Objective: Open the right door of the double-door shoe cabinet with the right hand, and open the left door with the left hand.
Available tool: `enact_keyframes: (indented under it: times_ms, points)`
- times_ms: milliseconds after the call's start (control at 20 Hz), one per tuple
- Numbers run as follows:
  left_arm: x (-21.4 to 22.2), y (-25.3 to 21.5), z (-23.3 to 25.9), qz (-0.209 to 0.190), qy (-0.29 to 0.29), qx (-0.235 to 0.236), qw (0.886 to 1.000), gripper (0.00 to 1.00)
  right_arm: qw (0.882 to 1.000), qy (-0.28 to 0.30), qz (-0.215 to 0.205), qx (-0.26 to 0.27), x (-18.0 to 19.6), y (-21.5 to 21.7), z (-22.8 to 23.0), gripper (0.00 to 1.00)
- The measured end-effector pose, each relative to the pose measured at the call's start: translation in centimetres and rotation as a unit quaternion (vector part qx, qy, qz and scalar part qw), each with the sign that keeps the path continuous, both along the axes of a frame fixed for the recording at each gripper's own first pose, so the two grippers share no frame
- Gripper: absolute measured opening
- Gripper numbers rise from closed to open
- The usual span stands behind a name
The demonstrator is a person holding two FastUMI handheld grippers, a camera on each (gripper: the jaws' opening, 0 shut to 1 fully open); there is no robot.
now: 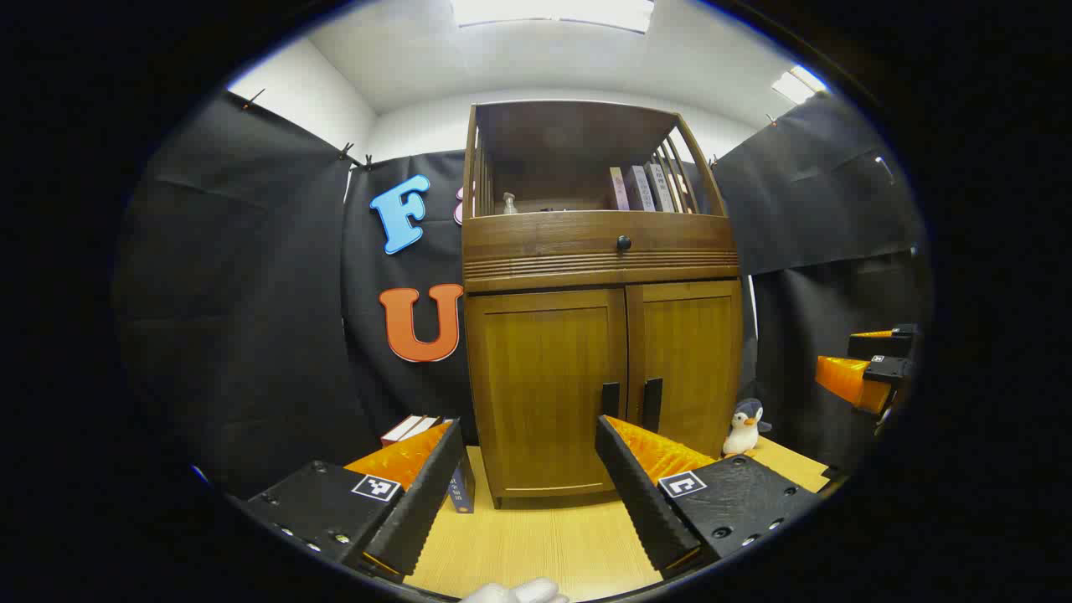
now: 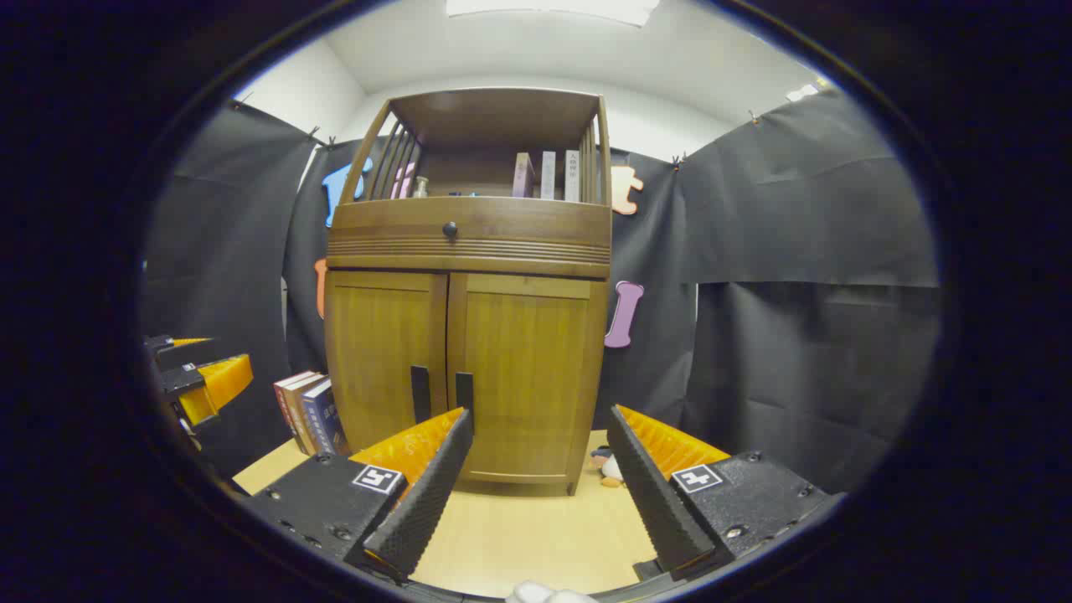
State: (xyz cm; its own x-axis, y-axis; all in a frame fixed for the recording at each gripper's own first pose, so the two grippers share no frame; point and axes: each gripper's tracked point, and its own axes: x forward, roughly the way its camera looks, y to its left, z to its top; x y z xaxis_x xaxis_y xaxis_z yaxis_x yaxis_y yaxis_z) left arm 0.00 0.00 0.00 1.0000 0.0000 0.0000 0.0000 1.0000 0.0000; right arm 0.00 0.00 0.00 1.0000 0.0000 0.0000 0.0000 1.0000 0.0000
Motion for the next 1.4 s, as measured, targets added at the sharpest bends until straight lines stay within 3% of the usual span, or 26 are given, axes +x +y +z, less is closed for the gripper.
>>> enact_keyframes:
  times_ms: [50,900,1400]
  points:
    - [0.0,0.1,0.0,0.000,-0.001,0.001,1.000,0.96,1.000,0.000,0.000,0.000,0.0,0.0,-0.1,1.00]
    - [-0.1,0.4,0.1,-0.002,-0.003,0.004,1.000,0.96,1.000,0.014,-0.007,-0.006,1.3,-0.2,-1.8,1.00]
    - [0.1,0.3,0.9,0.008,-0.008,0.005,1.000,0.96,0.998,0.045,0.045,-0.017,11.1,4.1,-6.1,1.00]
